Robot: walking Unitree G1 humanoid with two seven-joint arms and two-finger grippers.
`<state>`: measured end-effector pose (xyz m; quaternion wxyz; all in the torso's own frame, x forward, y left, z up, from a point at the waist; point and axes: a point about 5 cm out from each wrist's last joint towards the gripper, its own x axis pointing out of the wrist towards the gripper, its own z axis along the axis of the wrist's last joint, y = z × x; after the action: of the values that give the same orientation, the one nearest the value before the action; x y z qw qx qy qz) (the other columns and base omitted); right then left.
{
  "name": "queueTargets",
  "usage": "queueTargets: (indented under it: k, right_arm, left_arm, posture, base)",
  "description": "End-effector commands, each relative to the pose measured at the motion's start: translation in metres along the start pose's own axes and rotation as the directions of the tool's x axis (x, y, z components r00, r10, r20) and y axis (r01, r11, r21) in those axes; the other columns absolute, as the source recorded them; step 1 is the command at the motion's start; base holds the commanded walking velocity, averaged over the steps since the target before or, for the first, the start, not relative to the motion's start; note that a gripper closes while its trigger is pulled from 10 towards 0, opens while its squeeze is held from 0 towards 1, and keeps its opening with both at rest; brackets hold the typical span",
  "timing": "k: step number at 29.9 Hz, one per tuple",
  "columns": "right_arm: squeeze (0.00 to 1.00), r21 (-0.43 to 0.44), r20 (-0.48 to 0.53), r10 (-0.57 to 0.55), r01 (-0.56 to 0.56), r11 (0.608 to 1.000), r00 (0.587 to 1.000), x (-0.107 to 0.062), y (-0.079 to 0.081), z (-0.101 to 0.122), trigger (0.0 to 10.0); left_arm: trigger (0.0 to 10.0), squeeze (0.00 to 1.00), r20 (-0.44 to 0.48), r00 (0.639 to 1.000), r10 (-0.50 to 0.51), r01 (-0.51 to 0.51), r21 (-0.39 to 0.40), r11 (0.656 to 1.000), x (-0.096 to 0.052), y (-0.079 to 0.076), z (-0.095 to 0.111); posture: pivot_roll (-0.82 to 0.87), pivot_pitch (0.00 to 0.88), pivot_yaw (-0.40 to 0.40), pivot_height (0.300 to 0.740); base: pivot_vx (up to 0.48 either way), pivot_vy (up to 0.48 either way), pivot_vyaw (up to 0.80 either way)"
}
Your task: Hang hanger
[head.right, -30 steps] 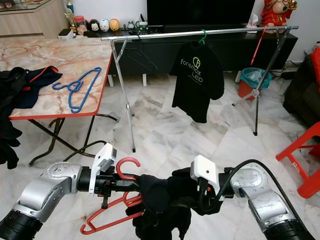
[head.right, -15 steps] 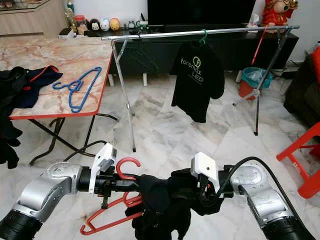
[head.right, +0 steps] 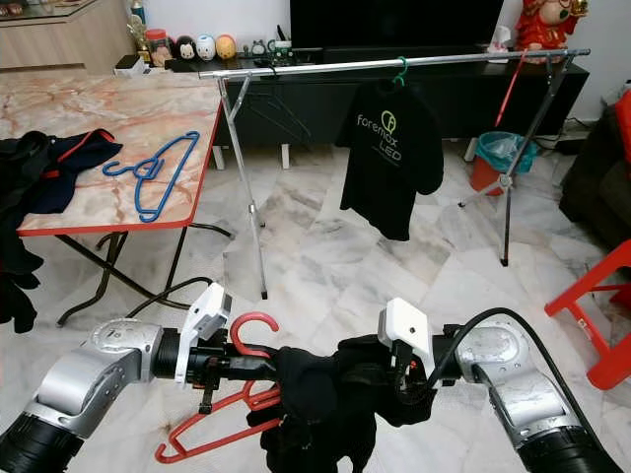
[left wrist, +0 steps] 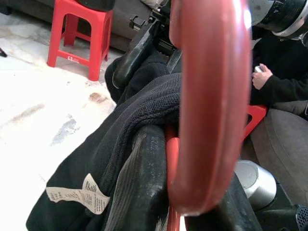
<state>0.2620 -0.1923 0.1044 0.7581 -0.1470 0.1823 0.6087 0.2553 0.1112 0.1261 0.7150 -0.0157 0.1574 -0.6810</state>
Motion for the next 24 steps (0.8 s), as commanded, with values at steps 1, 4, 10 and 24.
queueTargets:
  k: [1,4,10,24]
  right_arm:
    - [0.00,-0.006,0.044,0.027,-0.027,1.000,0.999,0.0033,0.0019,0.0049,0.0]
    - [0.00,-0.002,0.049,0.034,-0.033,0.999,0.998,0.0044,0.0029,0.0050,0.0]
    - [0.00,0.002,0.055,0.038,-0.038,0.999,0.998,0.0059,0.0043,0.0054,0.0]
    - [0.00,0.004,0.055,0.048,-0.048,0.999,0.997,0.0085,0.0059,0.0048,0.0]
  left_arm:
    - [10.0,0.00,0.025,0.998,-0.052,0.051,0.043,0.998,0.0057,-0.0054,0.0081]
    - [10.0,0.00,0.022,0.999,-0.045,0.044,0.044,0.998,0.0062,-0.0043,0.0072]
    - [10.0,0.00,0.025,0.999,-0.040,0.039,0.047,0.998,0.0082,-0.0042,0.0070]
    - [10.0,1.00,0.025,0.999,-0.028,0.027,0.028,0.999,0.0065,-0.0021,0.0048]
  posture:
    - [0.02,0.003,0.014,0.740]
    - [0.01,0.000,0.013,0.740]
    - [0.01,0.000,0.012,0.740]
    - [0.01,0.000,0.011,0.740]
  base:
    - [0.000,0.000,0.00]
    - [0.000,0.000,0.00]
    - [0.000,0.000,0.00]
    - [0.000,0.000,0.00]
